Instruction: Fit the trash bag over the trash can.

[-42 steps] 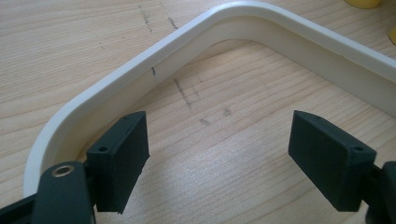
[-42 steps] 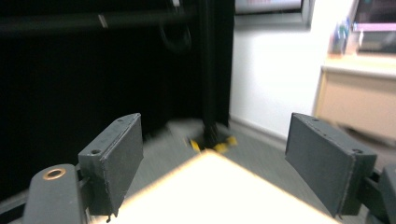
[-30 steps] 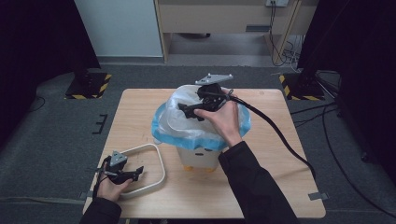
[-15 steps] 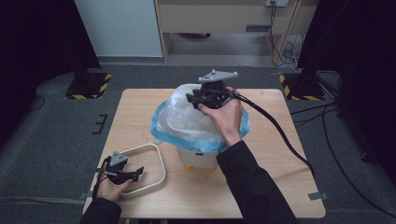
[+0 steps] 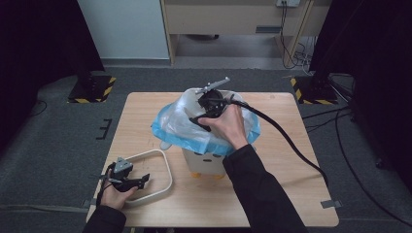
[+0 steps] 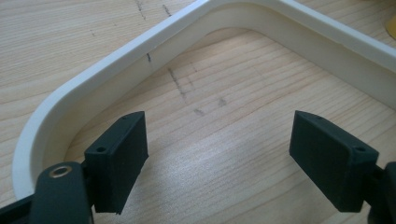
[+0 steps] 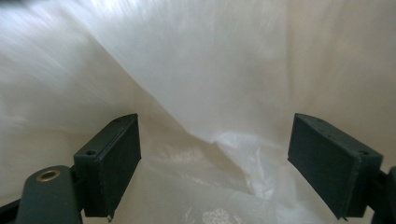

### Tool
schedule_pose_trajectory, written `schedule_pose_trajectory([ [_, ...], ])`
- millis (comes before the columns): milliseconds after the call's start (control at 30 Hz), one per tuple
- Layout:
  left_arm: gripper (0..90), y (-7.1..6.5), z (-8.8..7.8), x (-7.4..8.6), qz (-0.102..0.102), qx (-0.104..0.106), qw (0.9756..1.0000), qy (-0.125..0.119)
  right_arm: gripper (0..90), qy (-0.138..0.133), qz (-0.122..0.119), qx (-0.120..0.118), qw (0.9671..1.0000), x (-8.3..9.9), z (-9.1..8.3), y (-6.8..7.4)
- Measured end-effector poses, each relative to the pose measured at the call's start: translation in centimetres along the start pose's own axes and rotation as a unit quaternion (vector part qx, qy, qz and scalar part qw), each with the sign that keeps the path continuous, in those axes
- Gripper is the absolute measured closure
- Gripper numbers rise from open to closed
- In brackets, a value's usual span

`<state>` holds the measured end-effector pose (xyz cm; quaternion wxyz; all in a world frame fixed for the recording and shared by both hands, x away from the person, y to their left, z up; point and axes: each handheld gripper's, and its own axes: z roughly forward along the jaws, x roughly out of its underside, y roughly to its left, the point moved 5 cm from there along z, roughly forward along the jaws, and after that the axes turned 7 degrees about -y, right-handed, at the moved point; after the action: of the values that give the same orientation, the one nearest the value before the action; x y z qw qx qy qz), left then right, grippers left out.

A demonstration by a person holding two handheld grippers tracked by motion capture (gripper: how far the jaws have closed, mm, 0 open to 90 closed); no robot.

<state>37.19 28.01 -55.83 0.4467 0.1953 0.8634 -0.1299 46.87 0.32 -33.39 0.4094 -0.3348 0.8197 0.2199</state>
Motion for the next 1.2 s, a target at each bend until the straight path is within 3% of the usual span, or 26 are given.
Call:
schedule_pose_trajectory([
  [167, 18.5, 0.0, -0.2, -0.1, 0.0, 0.001, 1.0, -0.003, 17.7, -0.076, 0.001, 0.001, 0.9971, -1.2, -1.6, 0.2],
  [367, 18.6, 0.1, -0.7, -0.4, -0.012, 0.004, 0.9997, -0.018, 17.7, -0.16, 0.01, 0.007, 0.987, -2.5, -3.4, 0.2],
  [433, 19.0, 0.2, -1.0, -0.7, -0.021, 0.005, 0.9992, -0.033, 17.7, -0.182, 0.014, 0.008, 0.9831, -2.9, -3.8, 0.2],
  [567, 19.3, 0.7, -1.9, -1.1, -0.037, 0.0, 0.9973, -0.064, 18.0, -0.238, 0.018, -0.001, 0.9712, -3.8, -4.8, 0.3],
  [667, 20.1, 1.2, -2.4, -1.2, -0.045, -0.007, 0.996, -0.077, 18.1, -0.281, 0.025, -0.007, 0.9594, -4.4, -6.0, 0.3],
  [767, 20.6, 1.7, -2.8, -1.4, -0.048, -0.015, 0.9947, -0.09, 18.0, -0.321, 0.024, 0.004, 0.9469, -5.1, -7.7, -0.1],
  [867, 21.2, 2.2, -3.3, -1.4, -0.056, -0.024, 0.993, -0.101, 17.3, -0.347, 0.022, 0.008, 0.9376, -5.5, -9.7, -0.7],
  [967, 21.8, 2.7, -3.6, -1.4, -0.06, -0.033, 0.9919, -0.107, 16.9, -0.365, 0.016, 0.019, 0.9308, -5.7, -11.8, -1.4],
  [1033, 22.2, 3.0, -3.7, -1.3, -0.063, -0.039, 0.9913, -0.108, 16.7, -0.367, 0.006, 0.034, 0.9295, -5.6, -12.9, -2.0],
  [1200, 22.5, 3.4, -3.9, -1.3, -0.067, -0.047, 0.9903, -0.113, 16.5, -0.377, 0.015, 0.07, 0.9236, -4.0, -15.0, -4.4],
])
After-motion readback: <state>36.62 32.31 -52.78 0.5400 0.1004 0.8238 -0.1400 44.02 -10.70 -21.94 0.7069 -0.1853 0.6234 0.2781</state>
